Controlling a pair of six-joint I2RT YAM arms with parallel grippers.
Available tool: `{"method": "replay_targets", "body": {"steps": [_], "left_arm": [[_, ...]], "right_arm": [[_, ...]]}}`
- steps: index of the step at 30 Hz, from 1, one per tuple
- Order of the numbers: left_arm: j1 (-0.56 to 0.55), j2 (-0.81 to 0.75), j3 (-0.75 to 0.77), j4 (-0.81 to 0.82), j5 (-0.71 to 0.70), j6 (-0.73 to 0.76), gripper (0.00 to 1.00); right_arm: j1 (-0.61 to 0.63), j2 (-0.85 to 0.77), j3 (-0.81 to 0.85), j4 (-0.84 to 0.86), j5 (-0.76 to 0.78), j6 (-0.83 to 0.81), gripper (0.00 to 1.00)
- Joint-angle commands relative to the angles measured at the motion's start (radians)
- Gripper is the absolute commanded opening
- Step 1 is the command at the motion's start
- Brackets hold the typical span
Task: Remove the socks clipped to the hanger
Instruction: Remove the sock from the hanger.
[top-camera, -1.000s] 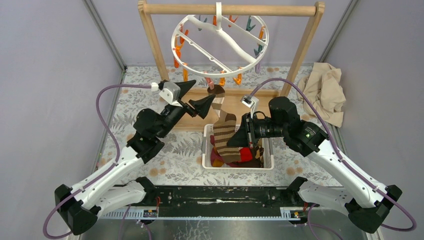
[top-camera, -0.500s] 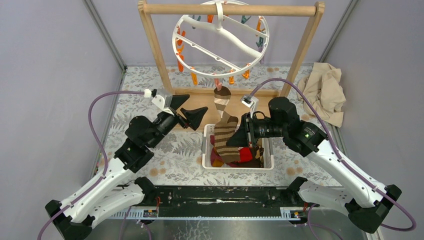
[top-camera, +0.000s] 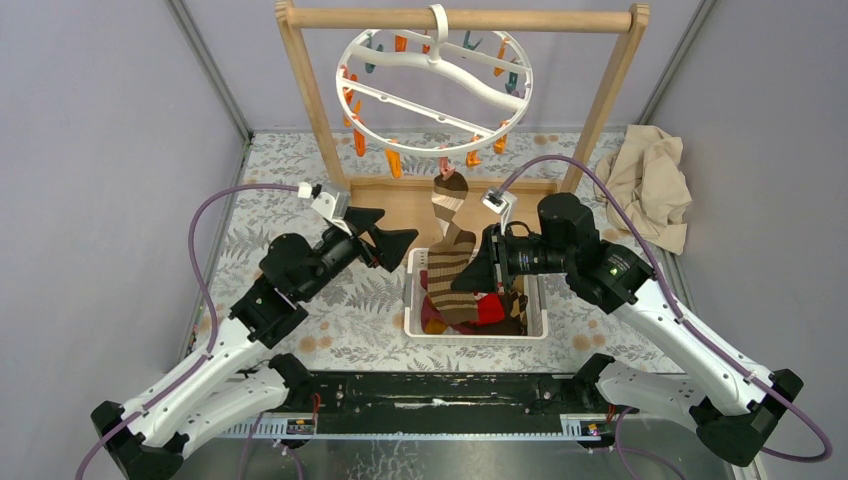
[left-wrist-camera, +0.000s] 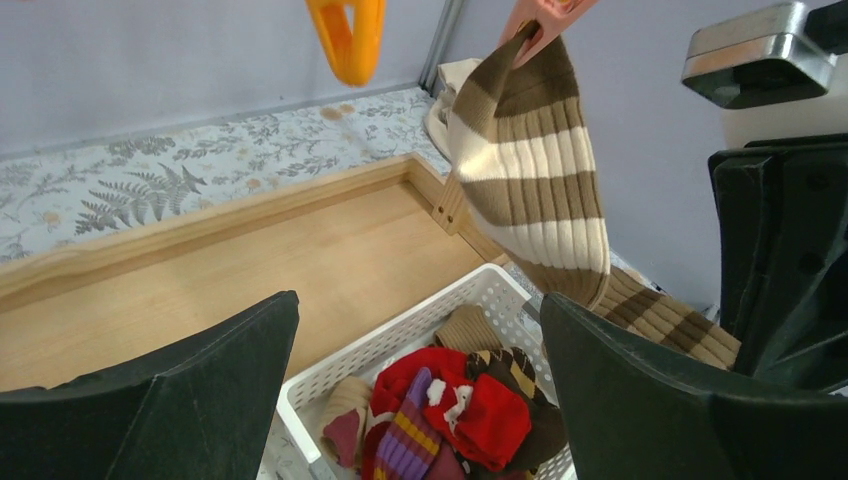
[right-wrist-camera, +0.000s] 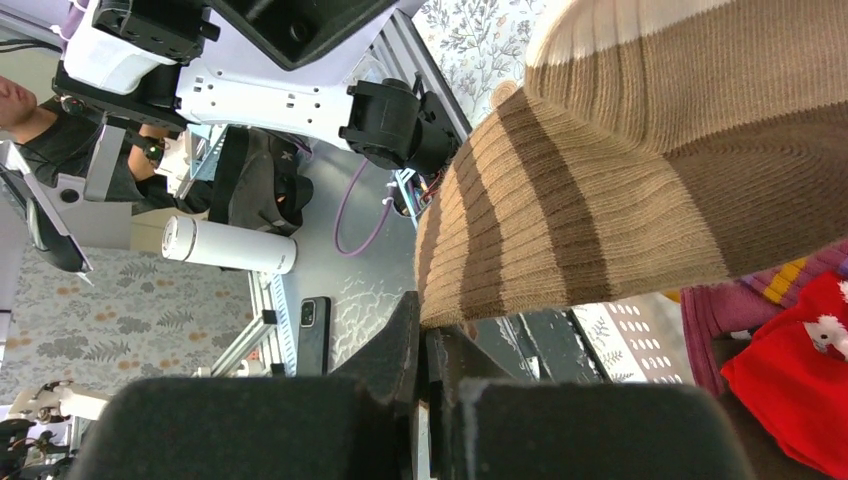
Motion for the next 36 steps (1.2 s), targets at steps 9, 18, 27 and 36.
{"method": "replay_targets", "body": {"steps": [9,18,27,36], "left_arm": [[-0.004,-0.072,-0.078,0.061,-0.036,-0.091,0.98],[-0.004,0.049,-0.04,0.053,0.068,-0.142,0.98],[-0.018,0.123,-0.022,0.183,0.11,-0.124,0.99],[-0.024,0.183,0.089,0.237,0.084,-0.082,0.98]], "right_arm": [[-0.004,0.012,0.013,0.057,-0.044,0.014,0.0],[-0.003,0.009,-0.006,0.074,-0.042,0.02,0.0],[-0.004,0.024,-0.016,0.091,-0.046,0.026,0.0],[-0.003,0.012,-0.028,0.097,-0.038,0.035,0.0]]}}
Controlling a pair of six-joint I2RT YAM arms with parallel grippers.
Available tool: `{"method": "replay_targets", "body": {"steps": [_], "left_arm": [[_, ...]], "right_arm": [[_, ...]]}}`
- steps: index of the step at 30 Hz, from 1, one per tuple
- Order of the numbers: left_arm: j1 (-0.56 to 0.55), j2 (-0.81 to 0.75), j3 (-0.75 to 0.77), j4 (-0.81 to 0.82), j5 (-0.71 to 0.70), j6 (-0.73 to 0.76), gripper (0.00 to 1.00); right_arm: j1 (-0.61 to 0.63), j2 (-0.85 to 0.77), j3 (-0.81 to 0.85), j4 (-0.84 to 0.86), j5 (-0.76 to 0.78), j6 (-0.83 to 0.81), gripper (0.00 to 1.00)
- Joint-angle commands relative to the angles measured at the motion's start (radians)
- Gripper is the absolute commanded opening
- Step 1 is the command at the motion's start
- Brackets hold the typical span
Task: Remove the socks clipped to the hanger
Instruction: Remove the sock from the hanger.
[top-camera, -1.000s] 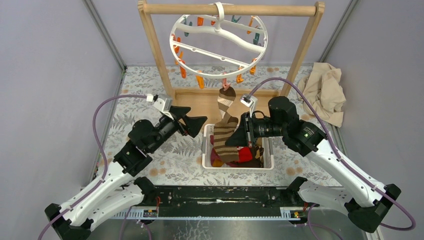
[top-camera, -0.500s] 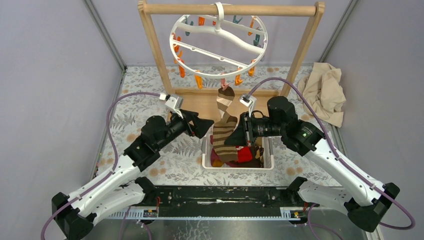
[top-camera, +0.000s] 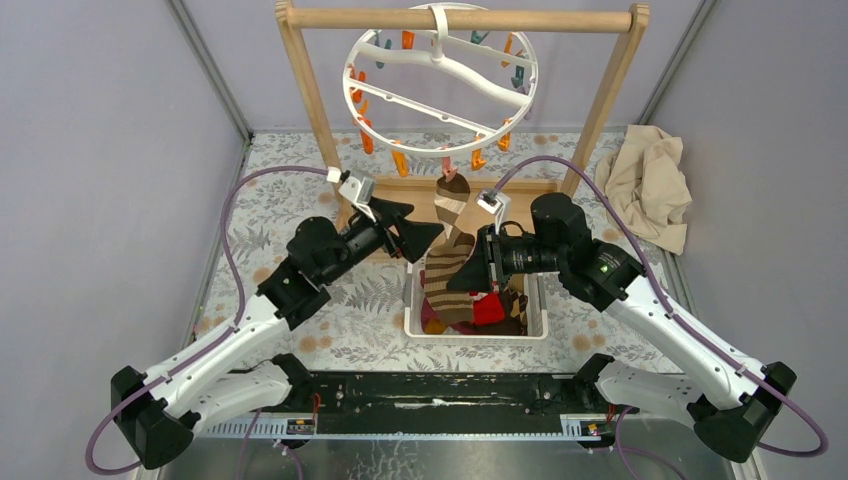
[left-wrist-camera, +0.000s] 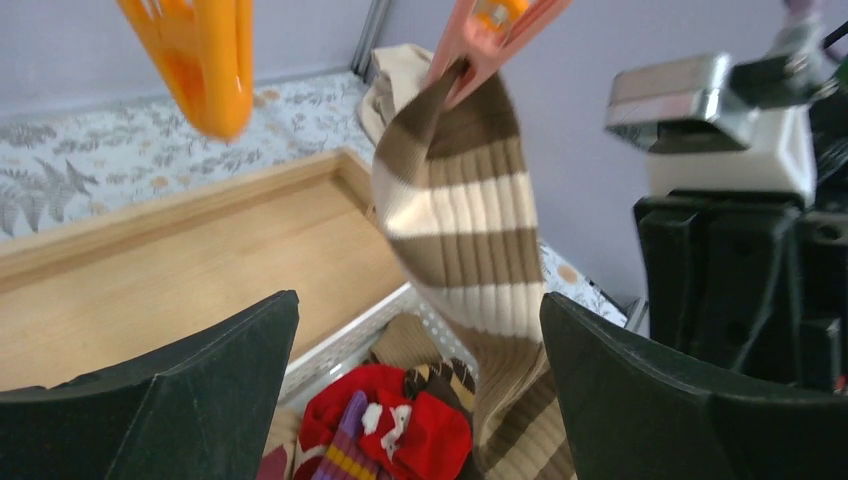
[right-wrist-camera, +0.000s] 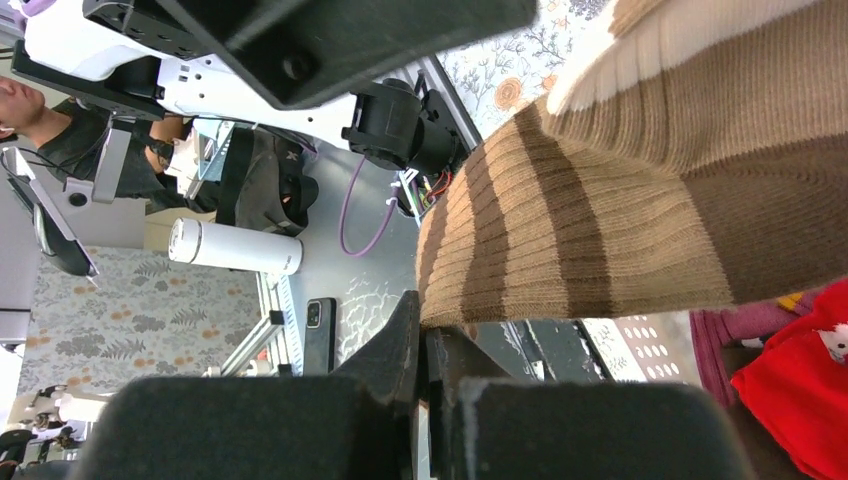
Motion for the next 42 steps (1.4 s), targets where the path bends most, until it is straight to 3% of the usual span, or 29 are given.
{"method": "replay_targets", "body": {"steps": [1,8,12,23,34,42], "left_arm": [[-0.006,0.011,0.075,0.124,-0.003,0.038,0.99],[-0.052,0.066,0.154,0.175,0.003,0.058,0.99],[-0.105,0.085,0.188,0.17,-0.074,0.14,0.99],[-0.123,0.135,0.237,0.182,-0.18,0.327,0.98],[-0.124,0.153,0.212,0.258,-0.214,0.458,0.98],[-0.124,0.181,0.165,0.402,-0.239,0.473,0.96]], "right_arm": [[-0.003,-0.017,-0.004,0.049,-0.021,0.013,0.0],[-0.004,-0.021,-0.009,0.048,-0.023,0.011,0.0],[-0.003,-0.023,-0.009,0.05,-0.023,0.012,0.0],[-0.003,-0.029,-0.016,0.047,-0.024,0.009,0.0],[-0.004,-0.017,-0.015,0.045,-0.026,0.003,0.0],[-0.004,-0.004,-0.011,0.045,-0.033,-0.003,0.0]]}}
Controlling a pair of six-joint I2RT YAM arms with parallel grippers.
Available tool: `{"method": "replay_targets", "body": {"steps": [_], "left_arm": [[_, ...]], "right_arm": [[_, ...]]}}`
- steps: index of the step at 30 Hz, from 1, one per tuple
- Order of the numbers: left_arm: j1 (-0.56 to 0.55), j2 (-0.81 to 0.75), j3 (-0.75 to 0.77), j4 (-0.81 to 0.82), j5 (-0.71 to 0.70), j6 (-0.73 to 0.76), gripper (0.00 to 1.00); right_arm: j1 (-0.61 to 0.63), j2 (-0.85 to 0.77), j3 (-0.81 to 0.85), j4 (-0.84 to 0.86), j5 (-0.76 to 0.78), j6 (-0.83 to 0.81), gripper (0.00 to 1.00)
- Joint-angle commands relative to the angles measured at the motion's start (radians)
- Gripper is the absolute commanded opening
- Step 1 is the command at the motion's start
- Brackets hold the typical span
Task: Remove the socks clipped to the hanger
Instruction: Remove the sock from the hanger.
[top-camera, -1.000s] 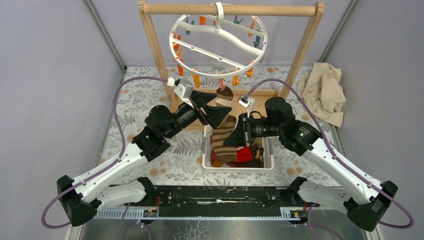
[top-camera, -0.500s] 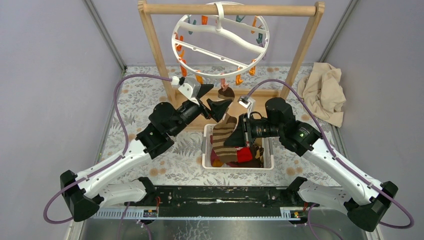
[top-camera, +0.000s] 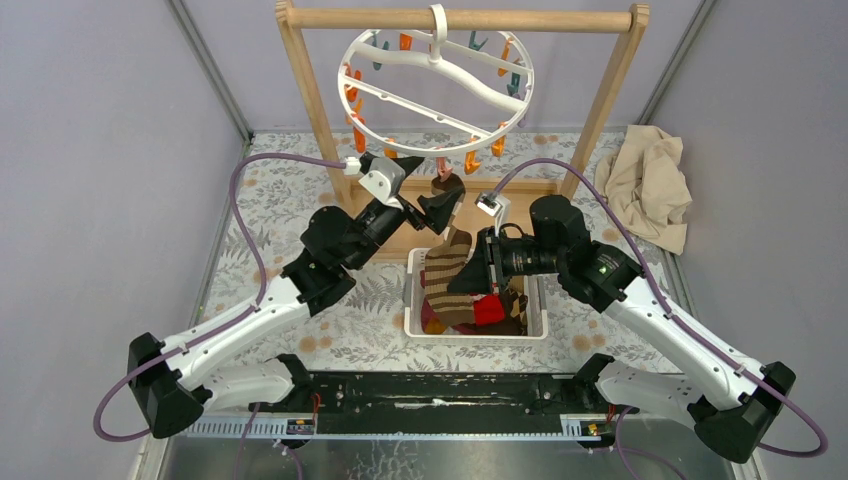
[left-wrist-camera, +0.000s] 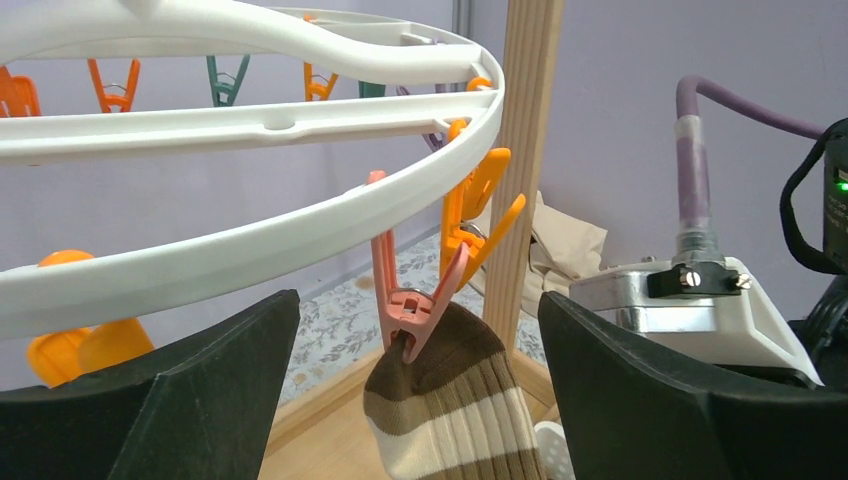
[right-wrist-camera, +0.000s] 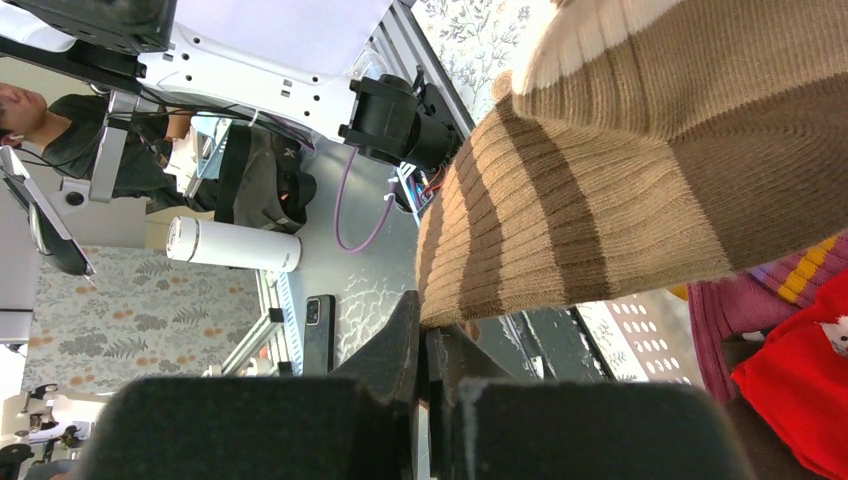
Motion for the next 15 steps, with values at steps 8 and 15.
{"method": "replay_targets", "body": {"steps": [8,15], "left_arm": [[-0.007,0.022,-0.028,0.224,-0.037,0.038,0.93],[-0.006,0.039,-0.017,0.24,-0.028,0.043,0.84]], "right_arm": [[-0.004,0.002,0.001,0.031,-0.029,-0.015,0.0],[-0.004,0.007,0.003,0.037,-0.031,-0.013,0.0]]}}
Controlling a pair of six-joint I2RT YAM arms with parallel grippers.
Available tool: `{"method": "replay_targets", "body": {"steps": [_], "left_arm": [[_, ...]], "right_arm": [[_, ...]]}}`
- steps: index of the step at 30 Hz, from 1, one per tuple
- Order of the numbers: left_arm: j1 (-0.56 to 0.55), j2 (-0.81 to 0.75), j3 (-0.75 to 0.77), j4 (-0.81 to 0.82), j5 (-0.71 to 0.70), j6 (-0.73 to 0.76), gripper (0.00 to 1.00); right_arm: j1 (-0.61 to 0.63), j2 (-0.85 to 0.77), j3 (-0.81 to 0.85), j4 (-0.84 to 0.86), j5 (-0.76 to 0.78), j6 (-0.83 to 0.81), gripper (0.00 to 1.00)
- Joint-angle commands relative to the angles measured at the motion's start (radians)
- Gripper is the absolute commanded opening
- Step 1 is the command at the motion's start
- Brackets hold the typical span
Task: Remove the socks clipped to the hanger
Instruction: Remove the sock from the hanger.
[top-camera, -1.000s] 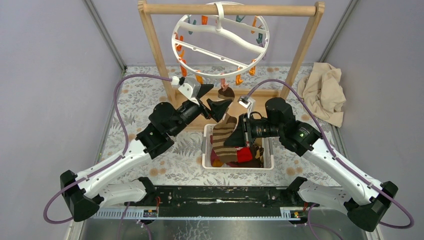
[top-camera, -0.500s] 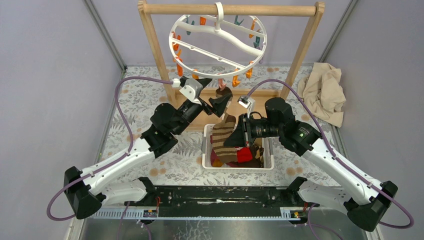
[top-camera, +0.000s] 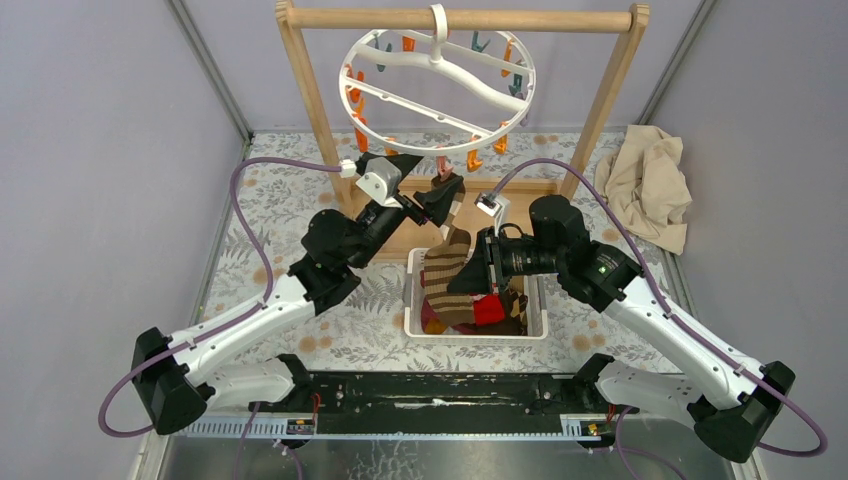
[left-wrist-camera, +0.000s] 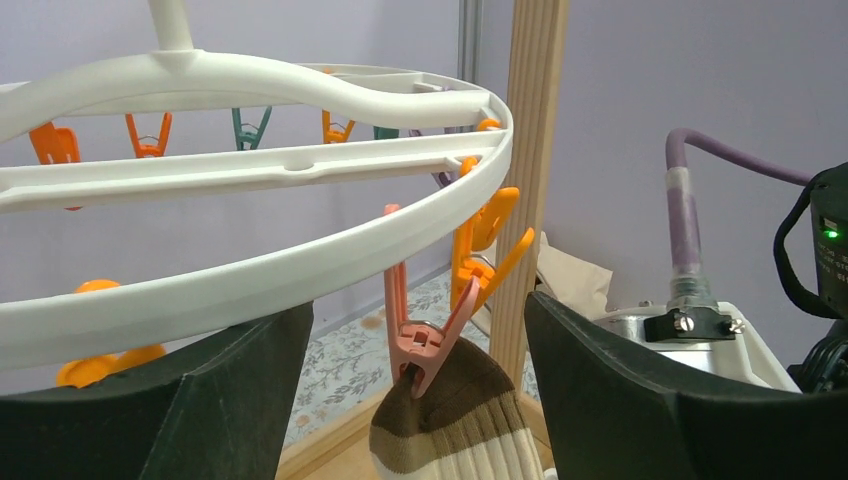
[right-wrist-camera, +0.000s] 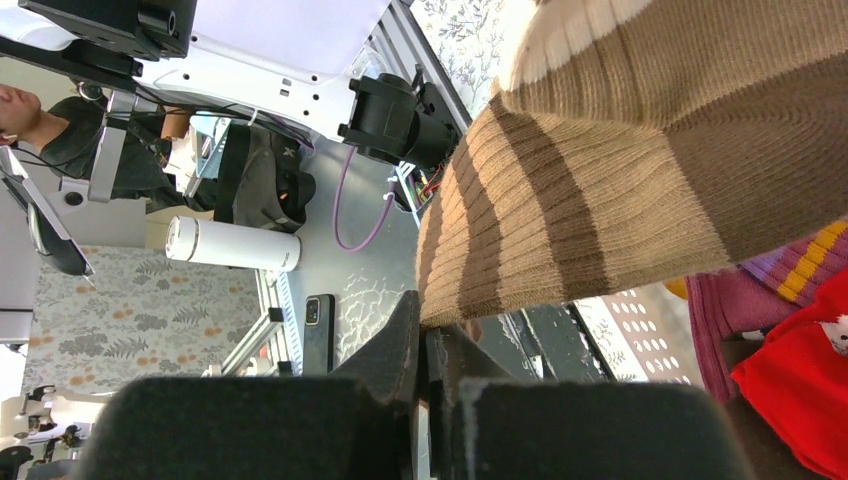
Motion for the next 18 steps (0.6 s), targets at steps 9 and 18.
{"method": "replay_targets", "body": {"steps": [9,18], "left_arm": [[-0.007,0.012,0.013,0.088,-0.009,0.024,0.73],[-0.006,0.011,0.003,0.111,-0.026,0.016,0.69]], "right_arm": [[-0.004,0.001,-0.011,0.041,-0.032,-0.011,0.0],[-0.004,0.001,-0.015,0.041,-0.034,-0.013,0.0]]}}
